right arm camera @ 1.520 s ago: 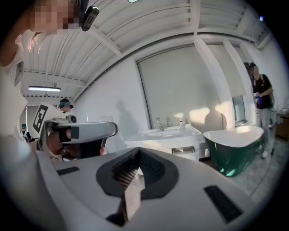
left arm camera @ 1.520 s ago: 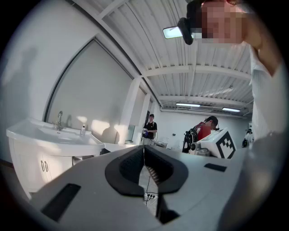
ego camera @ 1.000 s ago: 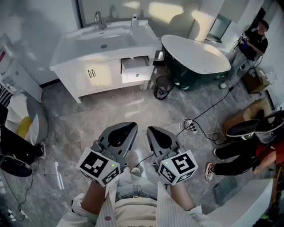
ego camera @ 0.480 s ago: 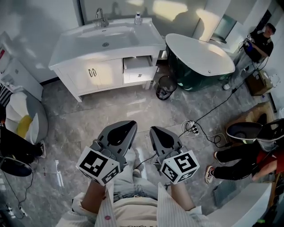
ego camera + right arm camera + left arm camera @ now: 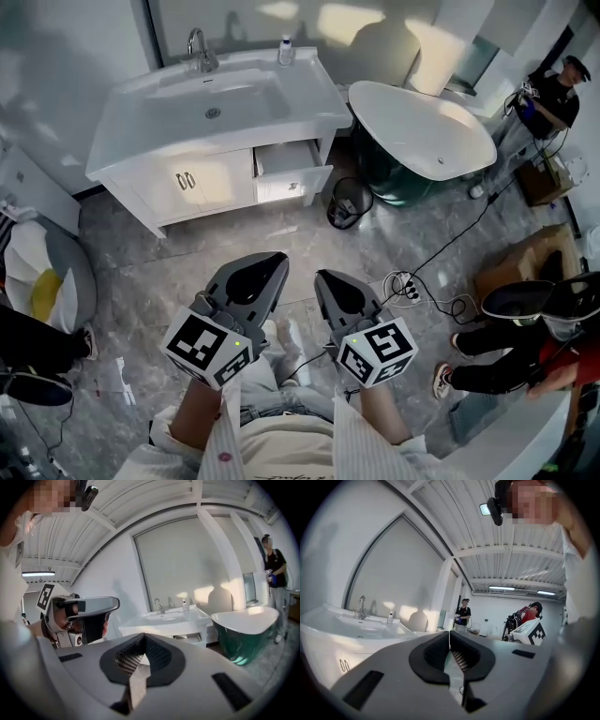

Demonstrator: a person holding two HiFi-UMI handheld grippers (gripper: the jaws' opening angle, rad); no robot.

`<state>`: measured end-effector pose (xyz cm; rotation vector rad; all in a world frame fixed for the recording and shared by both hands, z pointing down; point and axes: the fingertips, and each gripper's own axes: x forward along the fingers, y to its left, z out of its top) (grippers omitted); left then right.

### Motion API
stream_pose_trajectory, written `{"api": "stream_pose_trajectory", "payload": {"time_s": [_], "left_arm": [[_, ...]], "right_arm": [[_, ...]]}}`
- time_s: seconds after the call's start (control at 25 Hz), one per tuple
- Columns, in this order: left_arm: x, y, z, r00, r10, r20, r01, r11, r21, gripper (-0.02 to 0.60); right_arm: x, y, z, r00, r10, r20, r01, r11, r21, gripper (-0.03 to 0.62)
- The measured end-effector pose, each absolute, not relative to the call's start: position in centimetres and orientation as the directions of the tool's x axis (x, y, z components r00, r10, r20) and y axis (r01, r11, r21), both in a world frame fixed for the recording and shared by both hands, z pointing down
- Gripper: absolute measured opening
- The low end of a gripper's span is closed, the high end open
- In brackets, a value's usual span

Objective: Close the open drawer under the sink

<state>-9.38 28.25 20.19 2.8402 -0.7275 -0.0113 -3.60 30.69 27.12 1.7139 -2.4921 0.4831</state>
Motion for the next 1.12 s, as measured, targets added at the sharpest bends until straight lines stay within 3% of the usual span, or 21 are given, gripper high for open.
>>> {"api": "stream_pose_trajectory", "payload": {"time_s": [0.64, 1.12], "left_arm": [[-11.5, 18.0, 19.9, 0.874, -0.486, 0.024, -0.481, -0.856, 0.189, 0.018], [-7.5, 9.5, 21.0, 0.85, -0.526, 0.037, -0.523, -0.832, 0.185, 0.018]], "right_arm": [[-2.8, 19.9, 27.2, -0.321, -0.915, 0.244, -0.939, 0.274, -0.209, 0.009], [1.2, 10.6, 28.6, -0.372, -0.892, 0.257, -0.922, 0.321, -0.219, 0.009]]}}
